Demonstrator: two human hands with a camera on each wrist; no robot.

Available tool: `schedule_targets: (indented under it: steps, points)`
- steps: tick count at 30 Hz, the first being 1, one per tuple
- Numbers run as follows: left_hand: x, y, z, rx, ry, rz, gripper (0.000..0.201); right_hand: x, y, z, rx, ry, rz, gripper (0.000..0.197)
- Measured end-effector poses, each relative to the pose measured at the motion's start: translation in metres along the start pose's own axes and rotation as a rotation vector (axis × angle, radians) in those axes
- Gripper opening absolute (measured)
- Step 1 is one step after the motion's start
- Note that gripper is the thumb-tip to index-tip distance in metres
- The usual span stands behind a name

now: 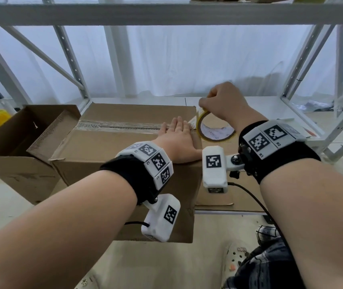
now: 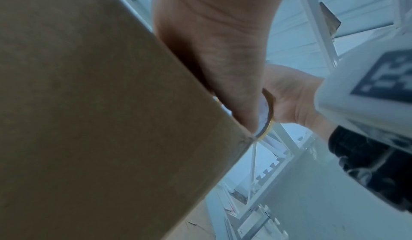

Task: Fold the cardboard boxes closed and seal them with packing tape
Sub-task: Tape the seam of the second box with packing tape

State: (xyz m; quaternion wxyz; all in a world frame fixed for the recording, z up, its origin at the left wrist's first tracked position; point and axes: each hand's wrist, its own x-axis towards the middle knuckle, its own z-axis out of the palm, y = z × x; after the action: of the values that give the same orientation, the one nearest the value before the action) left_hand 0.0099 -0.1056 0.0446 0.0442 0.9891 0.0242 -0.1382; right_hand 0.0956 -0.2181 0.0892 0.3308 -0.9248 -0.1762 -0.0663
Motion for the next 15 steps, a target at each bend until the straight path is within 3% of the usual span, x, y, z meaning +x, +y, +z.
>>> schedule_targets:
  steps: [5,15]
  points:
    - [0.001,-0.009,-0.004,0.018,0.036,0.115,0.098,-0.004,0.015,-0.008,0.253,-0.020,0.156,0.023]
    - [-0.003,-0.022,0.000,0.020,0.038,0.127,0.101,-0.016,0.031,-0.001,0.142,-0.094,0.134,0.052]
